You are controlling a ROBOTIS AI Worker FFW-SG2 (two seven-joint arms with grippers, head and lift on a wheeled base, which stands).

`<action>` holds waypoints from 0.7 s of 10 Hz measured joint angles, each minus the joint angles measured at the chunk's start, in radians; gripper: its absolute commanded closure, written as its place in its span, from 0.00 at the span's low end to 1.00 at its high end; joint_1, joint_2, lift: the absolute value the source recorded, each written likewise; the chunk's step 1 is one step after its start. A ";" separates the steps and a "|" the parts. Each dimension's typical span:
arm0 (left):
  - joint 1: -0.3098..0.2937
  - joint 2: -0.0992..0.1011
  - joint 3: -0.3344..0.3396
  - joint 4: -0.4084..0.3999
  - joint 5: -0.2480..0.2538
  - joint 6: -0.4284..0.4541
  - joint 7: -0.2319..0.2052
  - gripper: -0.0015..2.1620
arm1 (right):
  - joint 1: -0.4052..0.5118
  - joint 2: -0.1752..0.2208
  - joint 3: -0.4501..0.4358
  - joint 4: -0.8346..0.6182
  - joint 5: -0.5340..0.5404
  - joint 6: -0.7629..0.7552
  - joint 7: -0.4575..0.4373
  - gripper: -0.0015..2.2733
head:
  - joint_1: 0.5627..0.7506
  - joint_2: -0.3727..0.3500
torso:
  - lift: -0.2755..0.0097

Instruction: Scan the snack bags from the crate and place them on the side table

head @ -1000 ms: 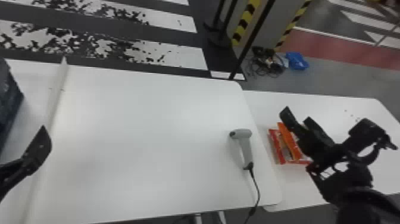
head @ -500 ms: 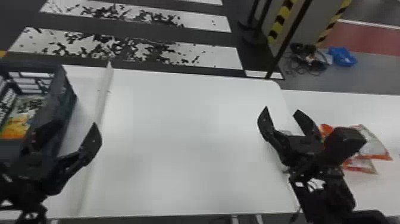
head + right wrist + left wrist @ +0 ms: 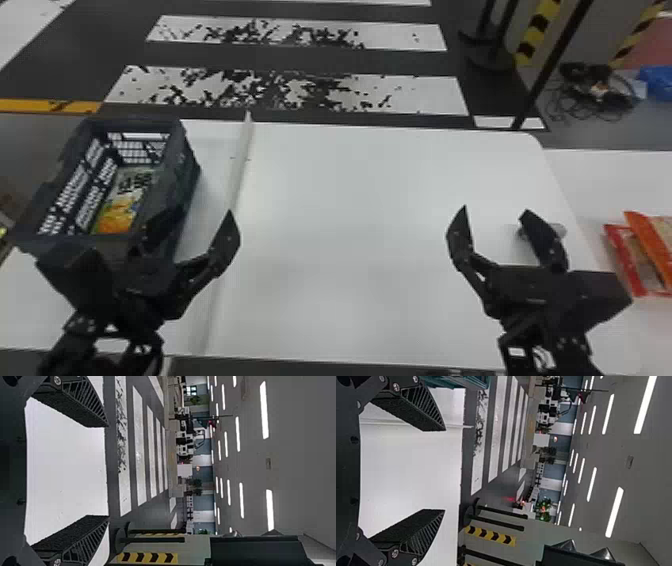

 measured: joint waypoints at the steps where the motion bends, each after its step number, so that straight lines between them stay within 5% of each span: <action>1: 0.000 -0.002 -0.007 0.006 -0.003 -0.007 0.002 0.07 | 0.005 0.007 0.012 0.021 0.016 -0.024 -0.010 0.03 | 0.70 0.51 | 0.68; 5: 0.000 0.000 -0.005 -0.014 -0.009 -0.011 0.005 0.07 | 0.012 0.009 0.020 0.058 0.025 -0.074 -0.019 0.03 | 0.70 0.51 | 0.68; 7: -0.007 0.006 0.041 -0.076 -0.009 0.057 -0.009 0.07 | 0.013 0.008 0.018 0.083 0.024 -0.105 -0.019 0.03 | 0.70 0.53 | 0.68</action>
